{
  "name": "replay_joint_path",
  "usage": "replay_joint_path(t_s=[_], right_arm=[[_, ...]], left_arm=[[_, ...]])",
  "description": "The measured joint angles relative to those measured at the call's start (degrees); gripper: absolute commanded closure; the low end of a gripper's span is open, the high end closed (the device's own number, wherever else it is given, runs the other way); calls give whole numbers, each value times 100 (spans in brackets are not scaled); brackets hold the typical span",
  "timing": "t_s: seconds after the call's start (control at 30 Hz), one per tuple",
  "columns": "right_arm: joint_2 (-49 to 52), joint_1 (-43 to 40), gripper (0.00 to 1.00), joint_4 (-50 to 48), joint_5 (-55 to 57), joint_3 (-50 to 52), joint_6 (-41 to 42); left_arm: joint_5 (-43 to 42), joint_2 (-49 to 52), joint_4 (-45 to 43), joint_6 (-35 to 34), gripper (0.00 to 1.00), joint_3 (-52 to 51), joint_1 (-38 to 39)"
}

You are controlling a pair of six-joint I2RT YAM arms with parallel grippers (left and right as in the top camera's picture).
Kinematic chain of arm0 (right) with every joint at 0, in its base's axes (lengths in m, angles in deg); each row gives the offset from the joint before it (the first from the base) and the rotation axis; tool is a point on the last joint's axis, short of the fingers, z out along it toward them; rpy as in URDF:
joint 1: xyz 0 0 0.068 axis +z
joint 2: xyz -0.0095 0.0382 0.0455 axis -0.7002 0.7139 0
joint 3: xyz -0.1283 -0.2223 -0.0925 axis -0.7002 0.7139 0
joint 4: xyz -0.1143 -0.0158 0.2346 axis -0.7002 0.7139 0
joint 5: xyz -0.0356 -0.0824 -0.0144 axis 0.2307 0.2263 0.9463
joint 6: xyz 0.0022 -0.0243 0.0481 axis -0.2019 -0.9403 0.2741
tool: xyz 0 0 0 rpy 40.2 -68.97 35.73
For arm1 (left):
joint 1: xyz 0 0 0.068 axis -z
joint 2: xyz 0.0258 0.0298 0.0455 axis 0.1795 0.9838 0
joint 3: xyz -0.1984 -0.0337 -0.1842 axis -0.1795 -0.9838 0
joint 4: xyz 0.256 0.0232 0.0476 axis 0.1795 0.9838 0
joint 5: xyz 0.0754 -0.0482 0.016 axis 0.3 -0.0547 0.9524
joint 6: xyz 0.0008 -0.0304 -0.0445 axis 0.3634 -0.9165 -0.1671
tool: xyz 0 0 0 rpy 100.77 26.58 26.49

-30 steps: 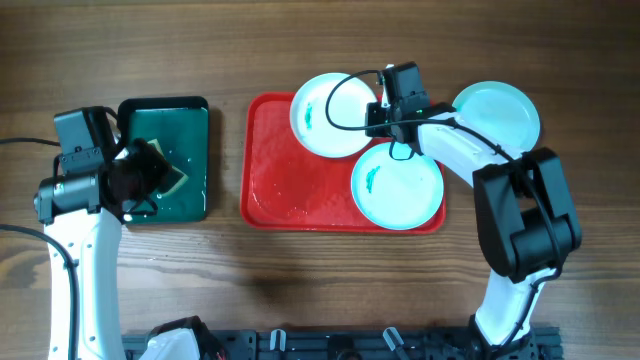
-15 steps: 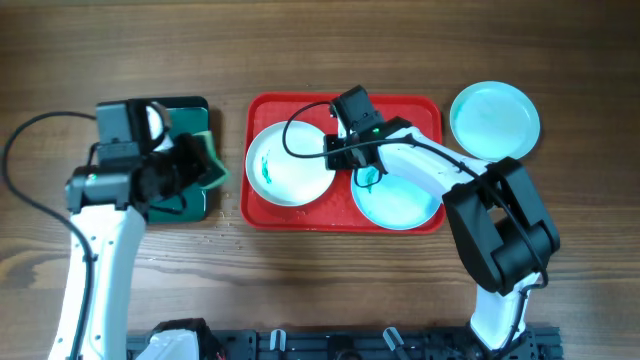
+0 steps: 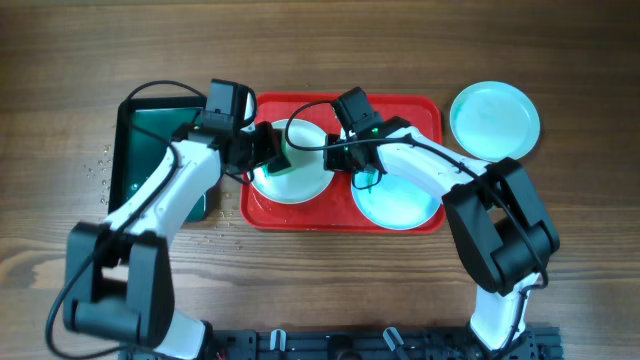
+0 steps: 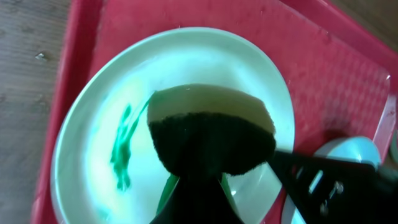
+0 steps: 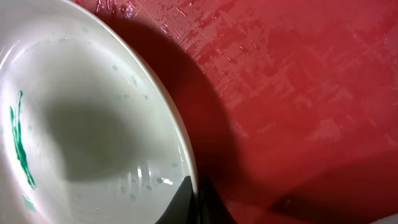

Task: Clean dirty plates on tray and stack at the side
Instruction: 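Grasp the rim of the white plate with the right gripper, then scrub the white plate with the sponge in the left gripper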

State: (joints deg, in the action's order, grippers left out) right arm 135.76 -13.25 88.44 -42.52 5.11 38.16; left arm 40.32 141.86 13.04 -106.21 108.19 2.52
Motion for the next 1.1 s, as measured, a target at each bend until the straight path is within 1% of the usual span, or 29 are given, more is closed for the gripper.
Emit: replay_joint_path(t_s=[0.1, 0.2, 0.27, 0.33, 0.37, 0.53, 0.6, 0.67, 0.7, 0.77, 0.83, 0.87, 0.9, 0.93, 1.03, 1.1], right_arm=[[0, 0, 96, 0, 0, 0, 0], [0, 0, 96, 0, 0, 0, 0], [0, 2, 96, 17, -4, 0, 0], [0, 7, 96, 20, -15, 0, 0], [0, 7, 96, 22, -20, 0, 0], [0, 7, 96, 24, -24, 0, 0], [0, 7, 96, 50, -26, -11, 0], [0, 7, 96, 63, -39, -11, 0], [0, 7, 96, 61, -42, -11, 0], [0, 7, 96, 61, -42, -11, 0], [0, 7, 96, 61, -42, -11, 0], [0, 13, 96, 63, -42, -11, 0], [0, 15, 96, 63, -42, -11, 0], [0, 15, 96, 63, -42, -11, 0], [0, 15, 96, 66, -42, -11, 0], [0, 15, 96, 81, -42, -11, 0]], left_arm=[[-192, 391, -385, -48, 96, 0, 0], [-234, 728, -433, -61, 96, 0, 2], [-109, 839, -348, -61, 96, 0, 2], [205, 837, -195, -59, 96, 24, 31], [551, 833, -81, -15, 96, 59, 70], [1661, 691, 415, 426, 96, 164, 111], [1950, 592, 535, 525, 96, 190, 111], [2044, 422, 544, 549, 96, 190, 109], [2020, 328, 529, 549, 96, 190, 103], [1694, 199, 415, 568, 96, 205, 72], [866, 212, 63, 566, 96, 223, 52], [721, 227, -22, 557, 96, 225, 52], [205, 385, -280, 522, 96, 256, 59], [-85, 573, -444, 492, 96, 269, 59], [-420, 1014, -505, 455, 96, 271, 59], [-463, 1156, -479, 452, 96, 280, 59]])
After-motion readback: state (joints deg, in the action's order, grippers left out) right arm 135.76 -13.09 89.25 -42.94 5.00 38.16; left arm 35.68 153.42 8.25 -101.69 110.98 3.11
